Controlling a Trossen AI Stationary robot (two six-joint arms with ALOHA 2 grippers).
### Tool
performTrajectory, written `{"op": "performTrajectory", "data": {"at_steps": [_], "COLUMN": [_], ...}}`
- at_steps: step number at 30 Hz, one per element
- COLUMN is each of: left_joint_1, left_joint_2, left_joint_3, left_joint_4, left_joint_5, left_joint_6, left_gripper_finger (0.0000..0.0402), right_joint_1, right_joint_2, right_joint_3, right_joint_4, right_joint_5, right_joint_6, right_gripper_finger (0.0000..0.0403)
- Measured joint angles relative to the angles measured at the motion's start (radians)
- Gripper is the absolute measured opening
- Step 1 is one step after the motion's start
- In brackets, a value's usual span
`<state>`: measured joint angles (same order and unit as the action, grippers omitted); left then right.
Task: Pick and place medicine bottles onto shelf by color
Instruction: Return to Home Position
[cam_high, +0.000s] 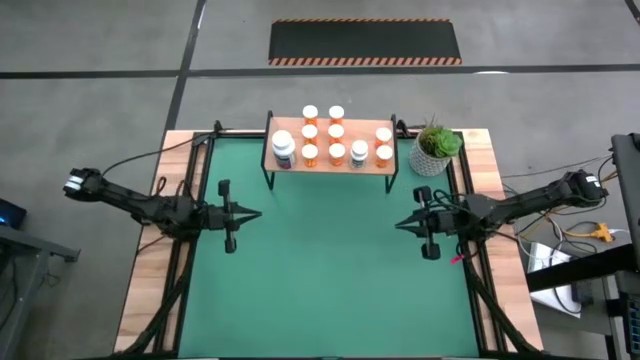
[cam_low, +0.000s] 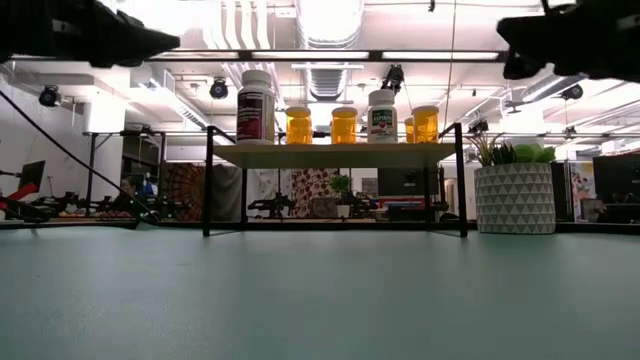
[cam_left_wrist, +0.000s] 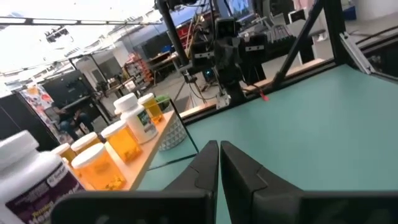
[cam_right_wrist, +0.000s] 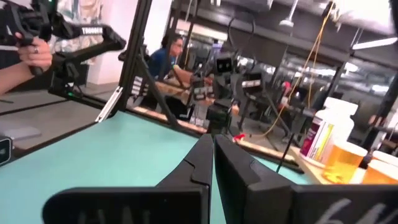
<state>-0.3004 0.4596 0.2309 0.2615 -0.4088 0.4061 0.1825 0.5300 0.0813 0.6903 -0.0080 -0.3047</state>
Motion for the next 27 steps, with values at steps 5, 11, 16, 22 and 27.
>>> {"op": "performTrajectory", "data": {"at_steps": [5,11,16,22,27], "left_joint_1": [0.000,0.000,0.000,0.000,0.000], "left_joint_2": [-0.049,-0.132,-0.206,-0.256,-0.263], "left_joint_3": [-0.070,-0.155,-0.221,-0.222,-0.223], "left_joint_4": [0.048,0.159,0.207,0.175,0.173], "left_joint_5": [0.006,0.020,0.028,0.051,0.051], "left_joint_6": [-0.007,0.001,-0.002,0.010,-0.077], "left_gripper_finger": [0.0000,0.0000,0.0000,0.0000,0.0000], "right_joint_1": [0.000,0.000,0.000,-0.006,-0.029], "right_joint_2": [-0.056,-0.093,-0.162,-0.285,-0.398], "right_joint_3": [-0.069,-0.069,-0.069,-0.069,-0.069], "right_joint_4": [0.062,0.100,0.084,0.057,0.052], "right_joint_5": [-0.003,-0.019,-0.019,0.006,0.043], "right_joint_6": [-0.037,-0.093,-0.162,-0.246,-0.270], "right_gripper_finger": [0.0009,0.0009,0.0009,0.0009,0.0009]}}
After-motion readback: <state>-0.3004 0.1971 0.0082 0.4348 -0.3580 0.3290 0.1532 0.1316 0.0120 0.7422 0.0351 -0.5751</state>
